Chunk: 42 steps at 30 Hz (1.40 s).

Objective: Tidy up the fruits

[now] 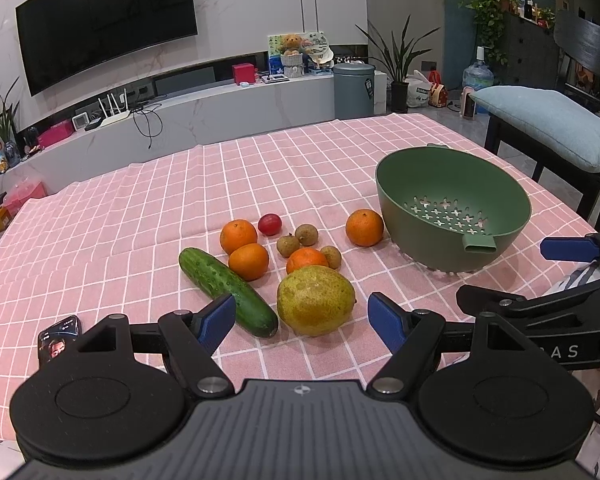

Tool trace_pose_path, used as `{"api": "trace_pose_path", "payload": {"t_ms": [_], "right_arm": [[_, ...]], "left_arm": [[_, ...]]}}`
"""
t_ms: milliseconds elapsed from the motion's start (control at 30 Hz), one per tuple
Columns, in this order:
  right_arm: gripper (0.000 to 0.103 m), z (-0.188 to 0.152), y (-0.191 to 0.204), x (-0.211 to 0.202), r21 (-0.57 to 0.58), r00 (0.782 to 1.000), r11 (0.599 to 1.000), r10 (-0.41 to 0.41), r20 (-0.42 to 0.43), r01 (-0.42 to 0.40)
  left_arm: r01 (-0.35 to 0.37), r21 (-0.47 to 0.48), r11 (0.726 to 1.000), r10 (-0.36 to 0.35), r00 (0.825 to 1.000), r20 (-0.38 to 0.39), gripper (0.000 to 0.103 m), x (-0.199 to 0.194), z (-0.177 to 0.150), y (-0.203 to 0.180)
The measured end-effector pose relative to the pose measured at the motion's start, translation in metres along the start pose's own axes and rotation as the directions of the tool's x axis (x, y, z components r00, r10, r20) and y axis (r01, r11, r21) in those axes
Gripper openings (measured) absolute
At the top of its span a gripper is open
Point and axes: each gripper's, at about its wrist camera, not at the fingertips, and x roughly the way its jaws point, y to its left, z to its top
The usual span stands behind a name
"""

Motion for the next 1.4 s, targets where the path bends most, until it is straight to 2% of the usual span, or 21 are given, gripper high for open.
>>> {"api": "trace_pose_path", "payload": {"t_ms": [167,300,400,500,700,900,1000,1233,1400], "right_arm": [[0.098,0.001,0.002,0.001,-0.001,1.000,1.000,0.003,-0.005,-0.003],[0.097,0.004,0.002,0.005,0.024,0.999,0.999,0.049,-0.010,-0.049],[0.093,0.005,0.004,0.007,0.032,0.996,0.995,0.091,0.001,-0.091],[0.086,0.008,0.008,0.011,0.024,0.990,0.990,0.141,0.009,-0.141],[0.072,0.020,0.025,0.029,-0.009,0.977,0.977,0.212,-0.033,-0.212],[0.069,0.036,0.045,0.060,0.025,0.951,0.957,0.291,-0.107,-0.290],[0.069,0.040,0.054,0.077,0.045,0.945,0.954,0.300,-0.126,-0.297],[0.069,0.038,0.068,0.108,0.079,0.930,0.947,0.320,-0.179,-0.311],[0.069,0.034,0.071,0.124,0.093,0.923,0.945,0.326,-0.204,-0.313]], "left_arm": [[0.020,-0.003,1.000,-0.020,1.000,-0.006,0.088,0.000,0.001,0.002],[0.044,-0.020,0.999,-0.044,0.999,-0.010,0.085,0.000,0.007,0.014],[0.087,-0.089,0.992,-0.089,0.996,-0.020,0.081,0.003,0.013,0.033],[0.097,-0.160,0.982,-0.106,0.993,-0.049,0.077,0.010,0.017,0.050],[0.123,-0.219,0.968,-0.146,0.985,-0.092,0.065,0.032,0.026,0.072],[0.078,-0.308,0.948,-0.134,0.977,-0.164,0.062,0.066,0.031,0.091],[0.063,-0.369,0.927,-0.145,0.969,-0.199,0.062,0.082,0.025,0.099],[0.065,-0.463,0.884,-0.184,0.959,-0.217,0.063,0.106,0.013,0.113],[0.048,-0.458,0.888,-0.186,0.947,-0.261,0.063,0.120,0.010,0.112]]}}
